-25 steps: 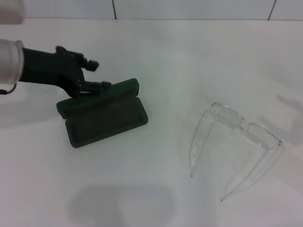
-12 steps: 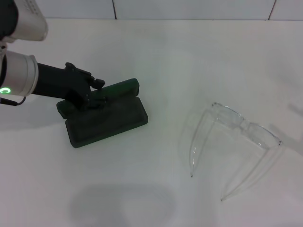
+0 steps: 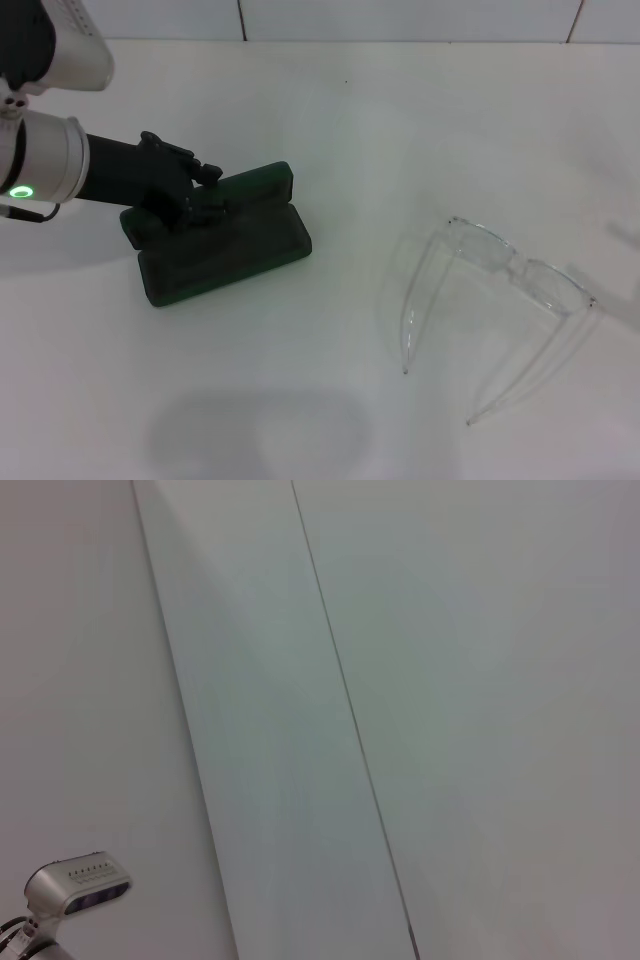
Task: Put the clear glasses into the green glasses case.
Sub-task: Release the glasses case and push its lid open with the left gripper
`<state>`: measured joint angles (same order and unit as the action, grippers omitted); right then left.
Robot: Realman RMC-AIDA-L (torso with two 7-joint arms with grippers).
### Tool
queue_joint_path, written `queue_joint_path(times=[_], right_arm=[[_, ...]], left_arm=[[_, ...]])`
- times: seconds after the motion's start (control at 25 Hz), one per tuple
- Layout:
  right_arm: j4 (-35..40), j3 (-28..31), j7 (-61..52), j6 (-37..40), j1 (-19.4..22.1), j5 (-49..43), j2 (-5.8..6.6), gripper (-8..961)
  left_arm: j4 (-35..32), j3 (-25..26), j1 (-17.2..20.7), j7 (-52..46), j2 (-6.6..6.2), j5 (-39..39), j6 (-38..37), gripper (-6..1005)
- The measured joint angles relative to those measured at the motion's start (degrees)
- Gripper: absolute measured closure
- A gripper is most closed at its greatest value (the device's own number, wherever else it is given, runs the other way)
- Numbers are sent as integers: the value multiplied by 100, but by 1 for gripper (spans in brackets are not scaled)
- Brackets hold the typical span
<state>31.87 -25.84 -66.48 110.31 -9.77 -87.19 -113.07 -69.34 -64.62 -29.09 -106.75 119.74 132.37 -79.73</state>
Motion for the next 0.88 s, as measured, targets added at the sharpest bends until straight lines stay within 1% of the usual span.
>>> queue_joint_path(times=[0.28, 0.48, 0.88], right_arm=[[-3, 0, 4, 61, 49, -5, -5, 79], [-3, 0, 4, 76, 55, 1, -5, 79], [3, 0, 4, 81, 20, -3, -5, 80]], left_arm=[[-68, -126, -18, -17, -3, 22, 3, 593], [-92, -208, -18, -20, -4, 19, 7, 669], [-402, -216, 44, -48, -4, 35, -12, 666]])
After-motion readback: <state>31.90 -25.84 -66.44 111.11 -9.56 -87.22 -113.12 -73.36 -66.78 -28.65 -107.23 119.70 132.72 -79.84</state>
